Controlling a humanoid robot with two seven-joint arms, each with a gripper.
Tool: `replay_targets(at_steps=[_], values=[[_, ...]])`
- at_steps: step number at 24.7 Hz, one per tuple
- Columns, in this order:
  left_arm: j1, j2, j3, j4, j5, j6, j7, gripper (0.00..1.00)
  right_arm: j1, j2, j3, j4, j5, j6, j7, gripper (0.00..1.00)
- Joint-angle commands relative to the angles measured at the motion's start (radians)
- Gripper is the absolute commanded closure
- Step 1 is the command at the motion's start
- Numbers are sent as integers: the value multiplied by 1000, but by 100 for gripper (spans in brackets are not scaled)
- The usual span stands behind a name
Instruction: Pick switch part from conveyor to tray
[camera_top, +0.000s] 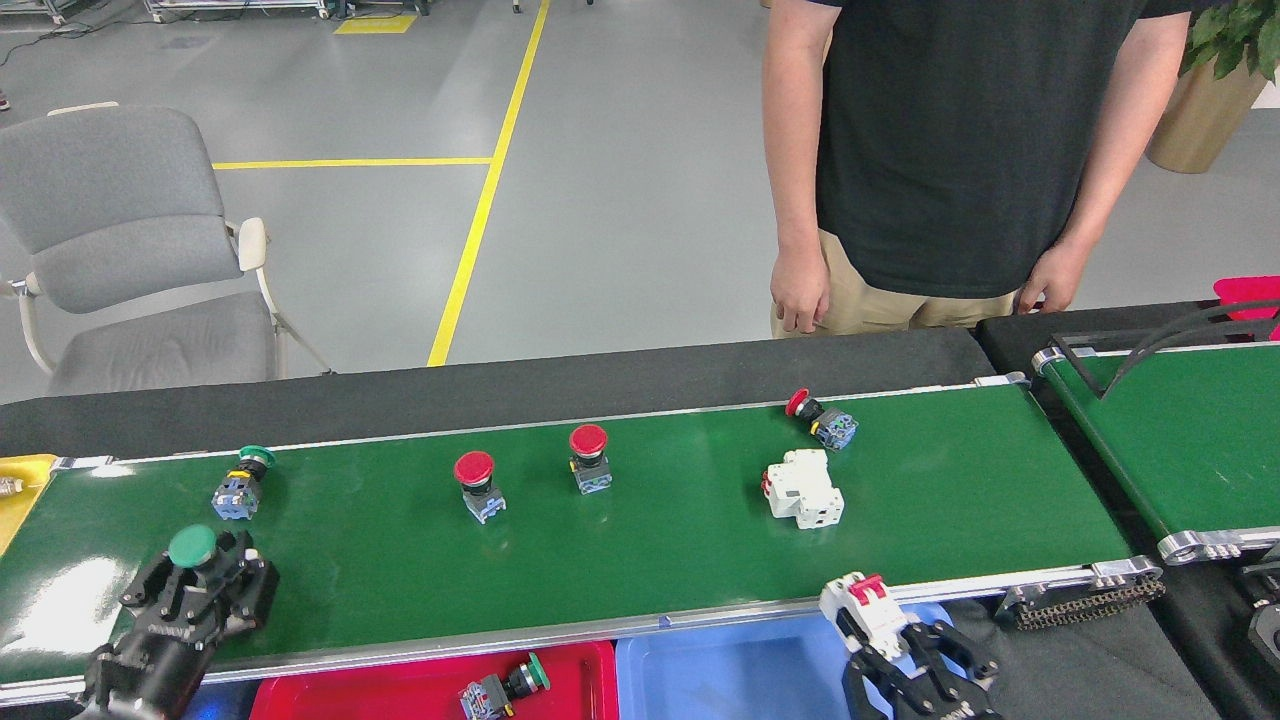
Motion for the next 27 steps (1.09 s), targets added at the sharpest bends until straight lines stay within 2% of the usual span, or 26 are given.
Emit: replay_targets(at_steps=[1, 2, 3, 4, 6, 9, 14, 17, 18, 21, 22, 27], values=[[73, -4, -25, -116, 7, -43, -3, 45, -10, 21, -38, -16, -19, -8, -10, 0], [83, -22, -52, -142, 9, -43, -3, 13, -20, 47, -47, -14, -26, 0, -1, 0], [83, -47, -69, -151, 10, -43, -2, 0, -31, 81, -48, -14, -26, 14, 13, 1], [84, -59, -78, -156, 12, -43, -2, 0, -46, 121, -46, -14, -25, 38, 37, 1], [81, -62, -78, -159, 12, -43, -2, 0, -76, 152, -44, -14, -13, 63, 94, 1], [78, -61, -66, -154, 15, -43, -2, 0, -120, 153, -28, -10, 41, 61, 145, 1], [75, -61, -42, -145, 16, -43, 0, 0, -235, 163, 123, 30, 106, 71, 240, 1], [72, -62, 0, -137, 16, -43, 1, 0, -318, 192, 204, 85, 144, 123, 298, 1], [66, -67, 23, -129, 16, -10, 1, 0, -349, 206, 235, 119, 161, 147, 298, 1], [63, -59, 63, -105, -1, 255, 3, 0, -422, 229, 295, 211, 184, 193, 298, 1], [63, -56, 60, -97, -8, 309, 1, 0, -438, 235, 307, 233, 185, 200, 298, 1], [29, -67, 46, -96, -30, 313, -26, 0, -522, 281, 319, 326, 222, 218, 297, 1]])
